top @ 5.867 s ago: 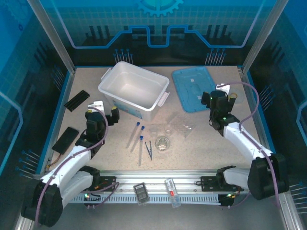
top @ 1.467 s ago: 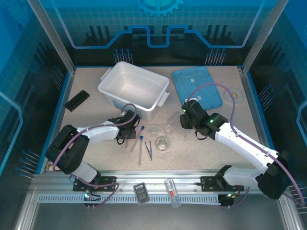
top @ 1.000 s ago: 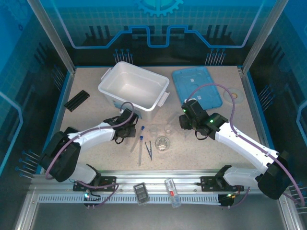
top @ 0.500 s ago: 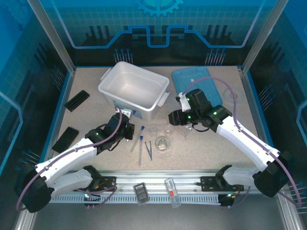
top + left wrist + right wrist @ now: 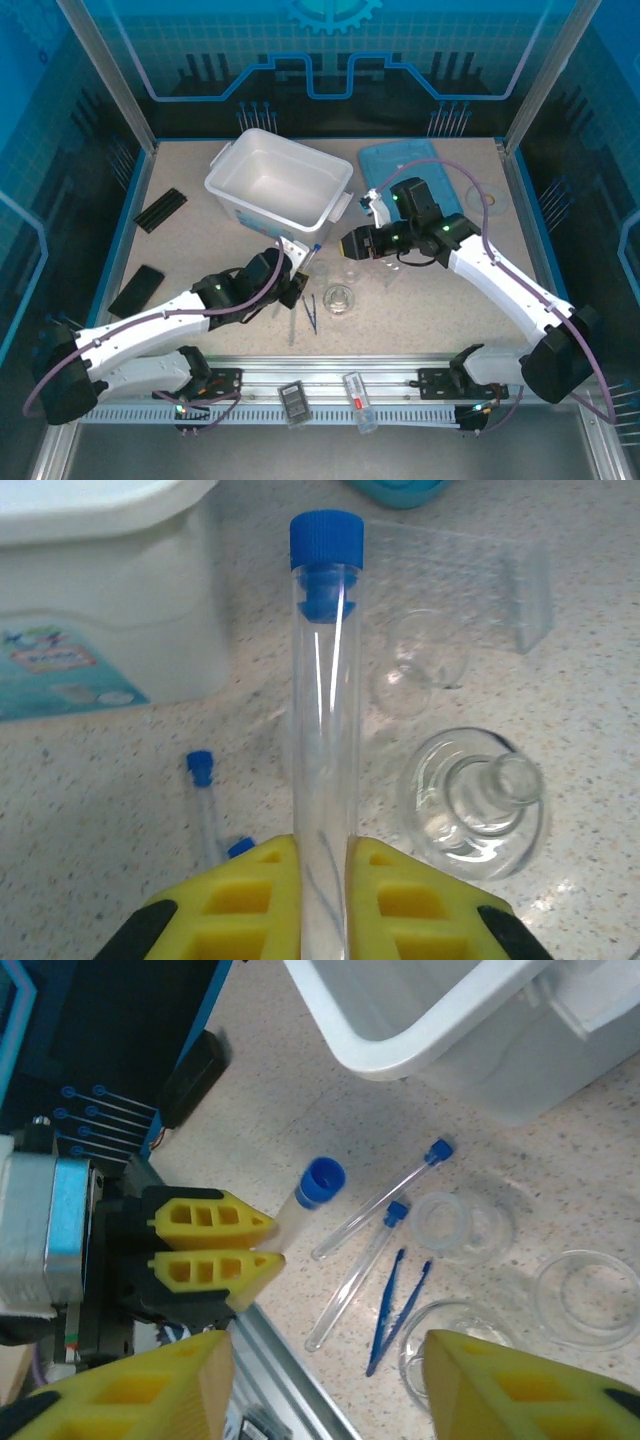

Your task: Organize the chemistry lab equipment

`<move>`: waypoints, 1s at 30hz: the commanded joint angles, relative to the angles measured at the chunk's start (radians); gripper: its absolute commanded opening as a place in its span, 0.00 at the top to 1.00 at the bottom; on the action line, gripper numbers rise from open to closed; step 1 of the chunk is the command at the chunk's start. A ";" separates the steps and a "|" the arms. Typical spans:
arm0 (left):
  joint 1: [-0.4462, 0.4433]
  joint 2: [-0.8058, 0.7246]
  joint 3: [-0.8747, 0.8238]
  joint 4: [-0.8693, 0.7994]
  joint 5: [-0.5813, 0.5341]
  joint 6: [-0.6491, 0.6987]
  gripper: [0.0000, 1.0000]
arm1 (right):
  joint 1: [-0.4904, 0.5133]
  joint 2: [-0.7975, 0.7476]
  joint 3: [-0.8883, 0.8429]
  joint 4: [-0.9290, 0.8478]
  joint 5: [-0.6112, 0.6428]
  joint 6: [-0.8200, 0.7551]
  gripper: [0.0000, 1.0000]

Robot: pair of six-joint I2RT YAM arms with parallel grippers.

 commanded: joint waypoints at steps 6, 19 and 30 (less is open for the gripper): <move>-0.070 0.054 0.075 0.050 0.051 0.088 0.85 | -0.014 0.023 -0.033 0.050 -0.101 0.019 0.41; -0.090 0.072 0.104 0.067 0.063 0.110 0.85 | -0.028 0.062 -0.064 0.085 -0.149 0.052 0.43; -0.090 0.079 0.100 0.081 0.066 0.104 0.85 | -0.039 0.074 -0.112 0.202 -0.253 0.127 0.51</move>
